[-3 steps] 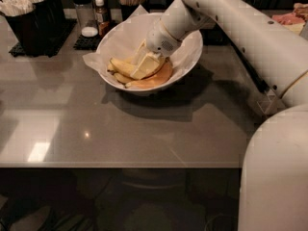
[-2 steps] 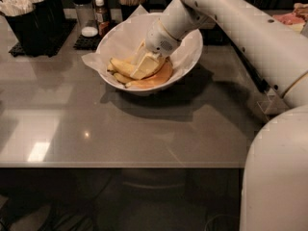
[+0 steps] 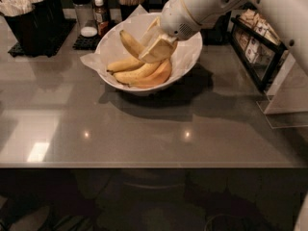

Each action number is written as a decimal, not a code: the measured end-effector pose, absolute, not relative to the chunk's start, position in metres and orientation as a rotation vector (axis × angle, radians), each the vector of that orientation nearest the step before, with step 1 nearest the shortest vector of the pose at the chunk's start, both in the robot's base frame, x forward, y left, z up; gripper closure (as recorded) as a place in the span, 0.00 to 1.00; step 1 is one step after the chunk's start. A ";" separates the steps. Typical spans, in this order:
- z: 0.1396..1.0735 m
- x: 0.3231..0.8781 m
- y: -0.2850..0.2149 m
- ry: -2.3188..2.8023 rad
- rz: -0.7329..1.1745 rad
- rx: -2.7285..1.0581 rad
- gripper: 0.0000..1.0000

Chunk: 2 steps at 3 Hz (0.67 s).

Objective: Pick banana from white bowl

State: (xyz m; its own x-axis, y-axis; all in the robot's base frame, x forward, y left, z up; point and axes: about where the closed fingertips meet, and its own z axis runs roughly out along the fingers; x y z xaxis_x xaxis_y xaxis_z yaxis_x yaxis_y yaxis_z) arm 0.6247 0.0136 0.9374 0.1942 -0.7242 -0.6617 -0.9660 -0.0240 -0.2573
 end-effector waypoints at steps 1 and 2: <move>0.979 0.595 -0.001 1.414 0.511 -1.731 1.00; 1.005 0.561 -0.009 1.272 0.585 -1.673 1.00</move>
Offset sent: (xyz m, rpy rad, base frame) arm -0.1071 -0.0394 0.1002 0.4474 -0.1675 0.1782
